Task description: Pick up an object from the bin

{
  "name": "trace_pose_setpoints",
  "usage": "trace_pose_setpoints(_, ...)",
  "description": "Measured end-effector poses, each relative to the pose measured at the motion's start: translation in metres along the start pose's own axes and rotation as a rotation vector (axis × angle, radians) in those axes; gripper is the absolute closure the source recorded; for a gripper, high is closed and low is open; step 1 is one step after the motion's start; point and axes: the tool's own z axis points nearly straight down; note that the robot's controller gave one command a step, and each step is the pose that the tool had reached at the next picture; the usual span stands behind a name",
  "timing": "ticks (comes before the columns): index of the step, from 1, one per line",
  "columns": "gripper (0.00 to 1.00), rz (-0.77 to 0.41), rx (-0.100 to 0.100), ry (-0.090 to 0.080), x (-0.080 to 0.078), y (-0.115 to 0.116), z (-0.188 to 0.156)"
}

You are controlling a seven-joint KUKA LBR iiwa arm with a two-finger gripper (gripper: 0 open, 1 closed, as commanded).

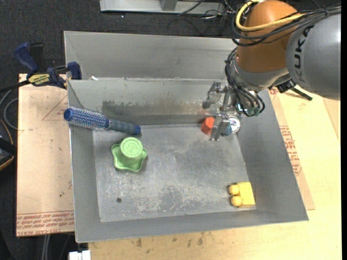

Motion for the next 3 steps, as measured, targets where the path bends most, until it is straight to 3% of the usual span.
trace_pose_setpoints(1, 0.0, 0.054, -0.002, -0.018, 0.042, -0.014, 0.138)
trace_pose_setpoints(2, 0.0, 0.074, 0.003, -0.023, 0.036, 0.035, 0.134)
trace_pose_setpoints(3, 0.0, -0.107, 0.004, -0.012, -0.003, -0.073, 0.109)
